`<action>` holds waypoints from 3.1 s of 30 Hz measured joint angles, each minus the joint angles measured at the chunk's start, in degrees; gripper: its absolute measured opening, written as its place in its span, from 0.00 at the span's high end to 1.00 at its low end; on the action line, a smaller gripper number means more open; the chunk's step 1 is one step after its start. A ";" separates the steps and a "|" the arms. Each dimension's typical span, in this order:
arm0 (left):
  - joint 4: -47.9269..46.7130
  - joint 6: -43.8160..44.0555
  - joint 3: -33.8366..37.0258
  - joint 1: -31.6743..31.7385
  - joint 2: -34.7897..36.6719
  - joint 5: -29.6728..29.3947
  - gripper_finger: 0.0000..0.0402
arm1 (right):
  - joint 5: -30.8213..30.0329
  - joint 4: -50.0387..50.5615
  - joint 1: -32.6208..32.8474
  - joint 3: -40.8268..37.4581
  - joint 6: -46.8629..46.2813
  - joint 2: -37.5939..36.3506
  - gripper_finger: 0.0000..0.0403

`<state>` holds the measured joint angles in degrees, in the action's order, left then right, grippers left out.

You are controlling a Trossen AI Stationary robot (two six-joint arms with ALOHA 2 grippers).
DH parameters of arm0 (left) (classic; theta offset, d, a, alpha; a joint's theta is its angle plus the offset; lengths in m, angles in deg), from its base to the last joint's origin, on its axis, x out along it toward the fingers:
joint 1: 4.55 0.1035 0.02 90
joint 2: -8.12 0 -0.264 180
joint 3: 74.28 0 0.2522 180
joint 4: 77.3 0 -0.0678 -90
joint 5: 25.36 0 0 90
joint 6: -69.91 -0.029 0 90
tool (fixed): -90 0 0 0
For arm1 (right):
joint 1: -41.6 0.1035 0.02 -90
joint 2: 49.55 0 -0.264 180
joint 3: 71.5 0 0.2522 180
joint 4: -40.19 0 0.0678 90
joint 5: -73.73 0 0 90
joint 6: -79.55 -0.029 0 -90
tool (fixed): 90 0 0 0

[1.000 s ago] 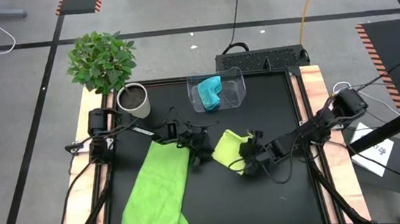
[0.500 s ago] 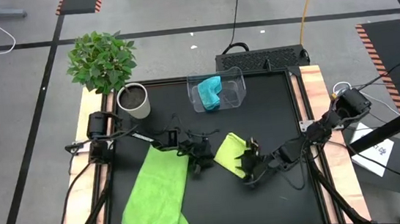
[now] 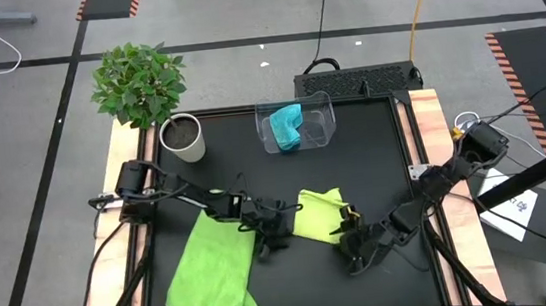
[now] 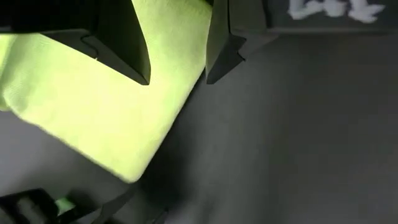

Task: Fold microfiber towels
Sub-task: Fold the light green microfiber cloth

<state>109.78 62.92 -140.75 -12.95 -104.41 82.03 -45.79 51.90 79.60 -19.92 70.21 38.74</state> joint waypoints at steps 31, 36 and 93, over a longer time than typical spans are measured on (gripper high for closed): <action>0.24 -4.74 0.00 -1.54 0.04 -13.04 0.62 | 2.03 3.16 -2.29 0.20 -7.06 7.71 0.92; -1.03 -5.53 0.00 -1.85 0.07 -13.32 0.62 | 3.87 3.37 -2.02 0.15 -9.22 7.72 0.97; -1.22 -20.92 0.13 -17.32 3.74 -40.08 0.62 | 5.59 -15.28 -3.11 0.00 -6.05 0.90 1.00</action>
<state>108.57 42.01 -140.62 -30.27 -100.68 41.95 -40.19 36.62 76.49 -19.92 64.16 39.63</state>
